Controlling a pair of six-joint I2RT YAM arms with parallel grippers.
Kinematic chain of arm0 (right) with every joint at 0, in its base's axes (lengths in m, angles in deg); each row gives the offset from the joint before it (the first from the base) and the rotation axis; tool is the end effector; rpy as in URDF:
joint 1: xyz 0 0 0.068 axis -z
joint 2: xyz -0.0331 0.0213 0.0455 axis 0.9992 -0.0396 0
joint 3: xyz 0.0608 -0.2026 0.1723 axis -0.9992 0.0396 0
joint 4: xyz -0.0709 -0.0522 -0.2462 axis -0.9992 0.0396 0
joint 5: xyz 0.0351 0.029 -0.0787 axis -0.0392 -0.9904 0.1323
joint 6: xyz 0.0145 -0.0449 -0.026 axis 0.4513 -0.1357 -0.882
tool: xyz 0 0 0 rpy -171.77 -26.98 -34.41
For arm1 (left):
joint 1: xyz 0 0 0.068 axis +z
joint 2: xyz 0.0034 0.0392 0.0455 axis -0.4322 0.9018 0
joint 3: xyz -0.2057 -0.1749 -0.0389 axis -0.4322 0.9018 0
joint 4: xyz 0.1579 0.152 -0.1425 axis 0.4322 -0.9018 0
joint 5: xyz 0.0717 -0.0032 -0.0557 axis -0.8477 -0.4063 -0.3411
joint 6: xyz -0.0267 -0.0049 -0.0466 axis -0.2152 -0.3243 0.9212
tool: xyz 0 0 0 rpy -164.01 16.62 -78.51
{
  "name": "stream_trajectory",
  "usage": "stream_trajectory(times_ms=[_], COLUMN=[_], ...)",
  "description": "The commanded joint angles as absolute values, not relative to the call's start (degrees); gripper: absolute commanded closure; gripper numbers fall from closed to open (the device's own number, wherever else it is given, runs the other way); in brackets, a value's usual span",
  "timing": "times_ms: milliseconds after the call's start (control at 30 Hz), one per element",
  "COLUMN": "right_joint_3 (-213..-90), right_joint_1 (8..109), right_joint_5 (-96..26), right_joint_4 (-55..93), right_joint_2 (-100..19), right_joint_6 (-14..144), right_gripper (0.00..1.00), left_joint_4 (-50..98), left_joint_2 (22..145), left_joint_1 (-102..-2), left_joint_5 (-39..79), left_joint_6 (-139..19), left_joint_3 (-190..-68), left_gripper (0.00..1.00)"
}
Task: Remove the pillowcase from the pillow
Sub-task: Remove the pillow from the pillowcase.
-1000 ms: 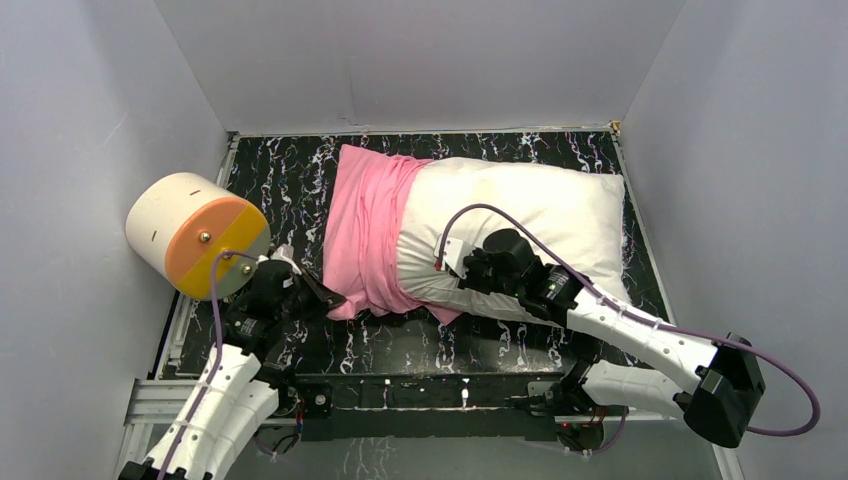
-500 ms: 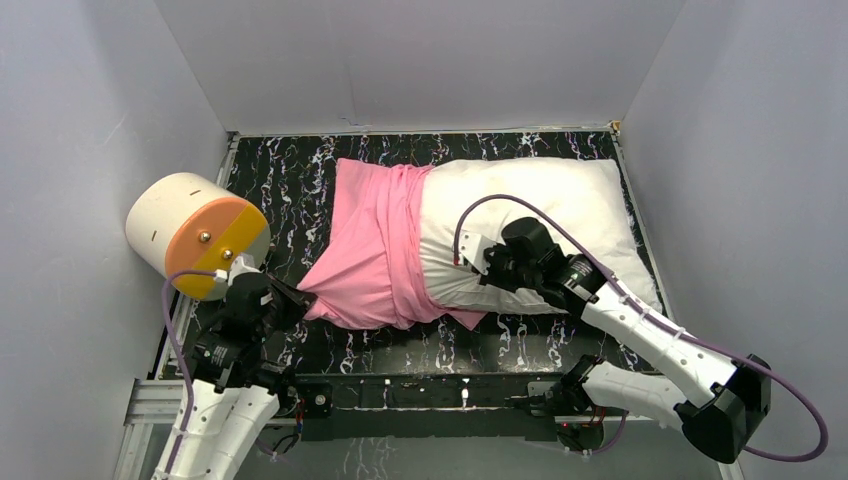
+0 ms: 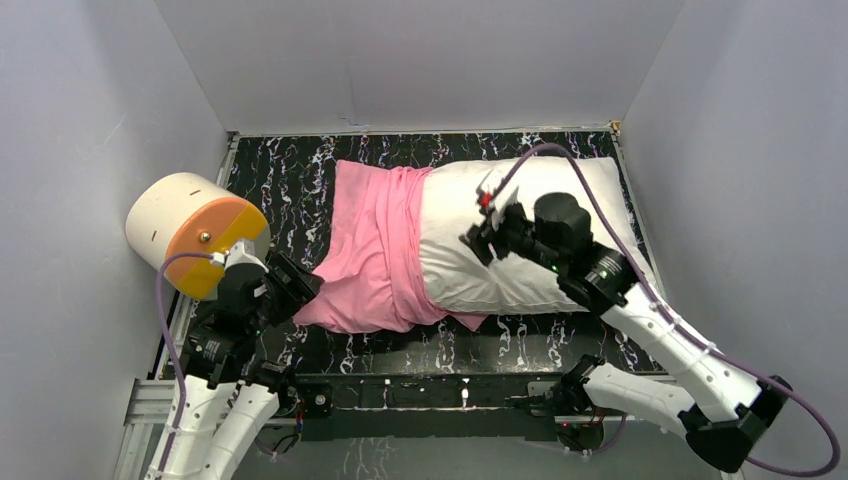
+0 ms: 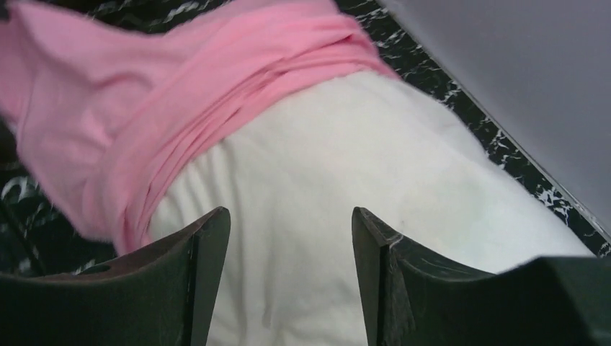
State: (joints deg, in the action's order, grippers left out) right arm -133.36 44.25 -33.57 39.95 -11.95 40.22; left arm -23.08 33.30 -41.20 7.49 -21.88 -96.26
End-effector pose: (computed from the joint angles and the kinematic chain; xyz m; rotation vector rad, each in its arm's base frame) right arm 0.1451 0.1431 0.3745 -1.0203 1.5686 0.4147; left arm 0.0937 -0.0235 0.2898 -0.6723 2.0483 -0.6045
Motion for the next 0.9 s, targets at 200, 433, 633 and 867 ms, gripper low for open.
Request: stream_trajectory(times_ms=[200, 433, 633, 867], right_joint_3=[-152.9, -132.0, -127.5, -126.9], right_joint_1=[45.7, 45.9, 46.4, 46.7], right_joint_5=[-3.2, -12.5, -16.1, -18.6], right_joint_4=[45.5, 35.4, 35.0, 33.7], right_joint_2=[-43.0, -40.2, -40.6, -42.3], right_joint_6=[76.8, 77.5, 79.3, 80.3], right_gripper=[0.23, 0.43, 0.47, 0.47], left_joint_4=[-15.4, -9.5, 1.0, 14.8], left_joint_2=[53.9, 80.0, 95.7, 109.0], left_joint_1=[-41.0, -37.2, -28.1, -23.8], left_joint_5=[3.6, 16.9, 29.7, 49.5], left_joint_6=[-42.2, -48.3, -44.7, -39.2], left_joint_3=[-114.6, -129.2, -133.4, -134.3], left_gripper=[0.02, 0.02, 0.02, 0.02])
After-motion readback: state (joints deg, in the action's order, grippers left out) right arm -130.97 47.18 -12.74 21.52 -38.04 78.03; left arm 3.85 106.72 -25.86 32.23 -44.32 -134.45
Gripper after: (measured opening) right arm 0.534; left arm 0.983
